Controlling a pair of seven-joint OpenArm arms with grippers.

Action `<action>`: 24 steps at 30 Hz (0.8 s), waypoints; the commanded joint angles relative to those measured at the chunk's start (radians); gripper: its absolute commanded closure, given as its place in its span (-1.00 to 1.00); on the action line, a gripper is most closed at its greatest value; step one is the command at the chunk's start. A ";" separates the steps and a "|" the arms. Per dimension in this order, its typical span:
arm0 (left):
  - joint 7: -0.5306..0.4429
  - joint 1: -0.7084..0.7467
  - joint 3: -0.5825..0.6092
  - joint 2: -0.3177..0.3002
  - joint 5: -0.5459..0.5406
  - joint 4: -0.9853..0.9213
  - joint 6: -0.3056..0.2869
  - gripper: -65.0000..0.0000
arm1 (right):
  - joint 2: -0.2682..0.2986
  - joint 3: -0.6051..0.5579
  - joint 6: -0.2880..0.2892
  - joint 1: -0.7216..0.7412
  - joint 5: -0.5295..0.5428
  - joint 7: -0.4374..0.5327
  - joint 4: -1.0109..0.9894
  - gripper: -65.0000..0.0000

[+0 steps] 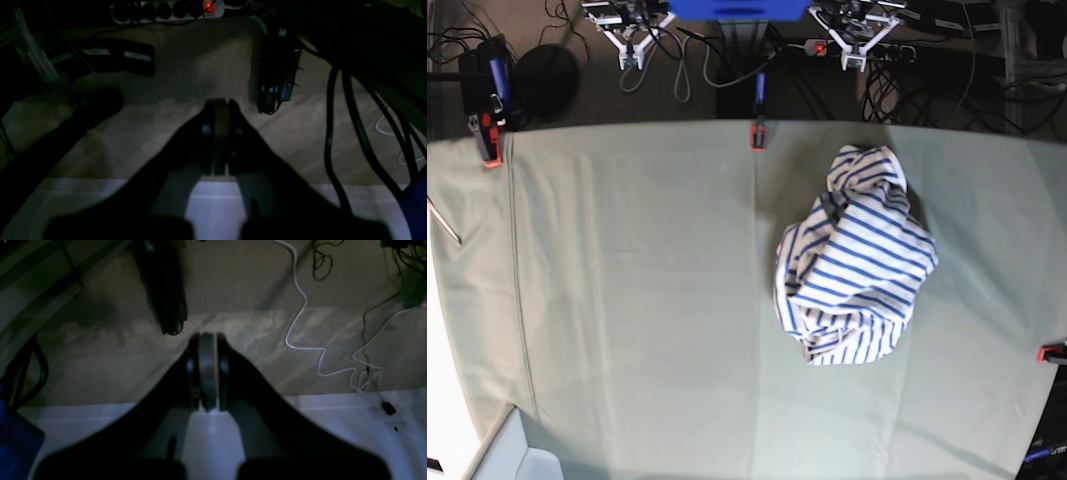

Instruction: Layout the t-shirt on the table in an organized manner, then fold the t-shirt properly

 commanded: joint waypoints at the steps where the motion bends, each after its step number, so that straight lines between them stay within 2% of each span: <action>1: -0.005 0.005 -0.001 -0.002 -0.001 0.003 0.004 1.00 | 0.000 -0.001 0.020 -0.001 0.003 -0.006 0.003 1.00; 24: -0.005 0.012 -0.001 -0.021 -0.001 0.003 0.004 1.00 | 0.003 -0.001 0.020 -0.023 0.003 0.000 0.005 1.00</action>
